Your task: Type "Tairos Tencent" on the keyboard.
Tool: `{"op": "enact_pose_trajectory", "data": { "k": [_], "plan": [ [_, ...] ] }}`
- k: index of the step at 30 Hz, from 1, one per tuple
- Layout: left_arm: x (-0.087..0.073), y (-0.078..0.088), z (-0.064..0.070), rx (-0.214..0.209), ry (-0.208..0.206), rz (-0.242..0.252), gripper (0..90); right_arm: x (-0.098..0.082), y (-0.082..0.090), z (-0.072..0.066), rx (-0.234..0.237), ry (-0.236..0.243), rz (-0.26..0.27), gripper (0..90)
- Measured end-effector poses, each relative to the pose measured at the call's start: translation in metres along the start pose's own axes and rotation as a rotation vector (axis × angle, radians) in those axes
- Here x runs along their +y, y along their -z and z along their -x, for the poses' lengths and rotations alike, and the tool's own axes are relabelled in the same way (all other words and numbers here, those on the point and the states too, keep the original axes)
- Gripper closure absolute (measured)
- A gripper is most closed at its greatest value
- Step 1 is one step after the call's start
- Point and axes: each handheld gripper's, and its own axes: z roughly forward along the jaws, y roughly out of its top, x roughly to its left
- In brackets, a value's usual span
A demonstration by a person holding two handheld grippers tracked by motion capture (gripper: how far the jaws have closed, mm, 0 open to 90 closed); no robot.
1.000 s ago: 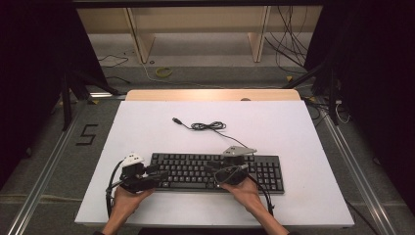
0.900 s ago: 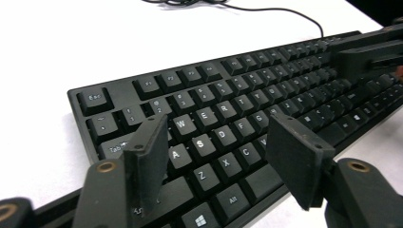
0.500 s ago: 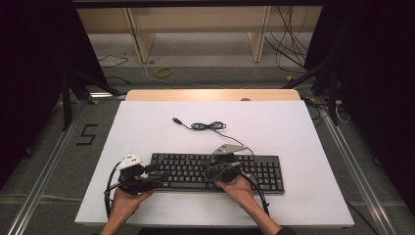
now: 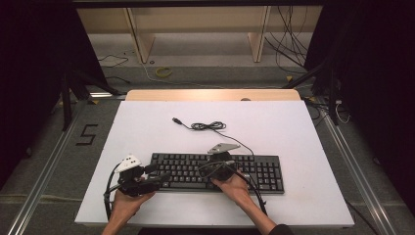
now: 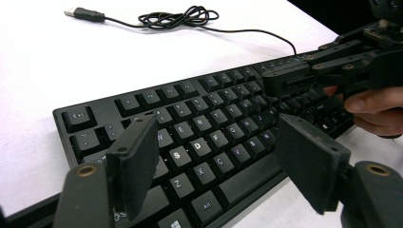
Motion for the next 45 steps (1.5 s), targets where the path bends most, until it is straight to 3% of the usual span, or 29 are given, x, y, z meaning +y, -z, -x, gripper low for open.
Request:
{"op": "enact_pose_trajectory", "data": {
  "k": [9, 45],
  "plan": [
    [-0.001, 0.0, 0.002, -0.006, -0.005, 0.003, 27.5, 0.001, -0.007, 0.001, -0.028, -0.001, -0.026, 90.0],
    [-0.001, 0.001, 0.001, 0.002, -0.007, 0.001, 25.9, -0.003, -0.012, 0.0, -0.05, 0.008, -0.056, 90.0]
  ]
}}
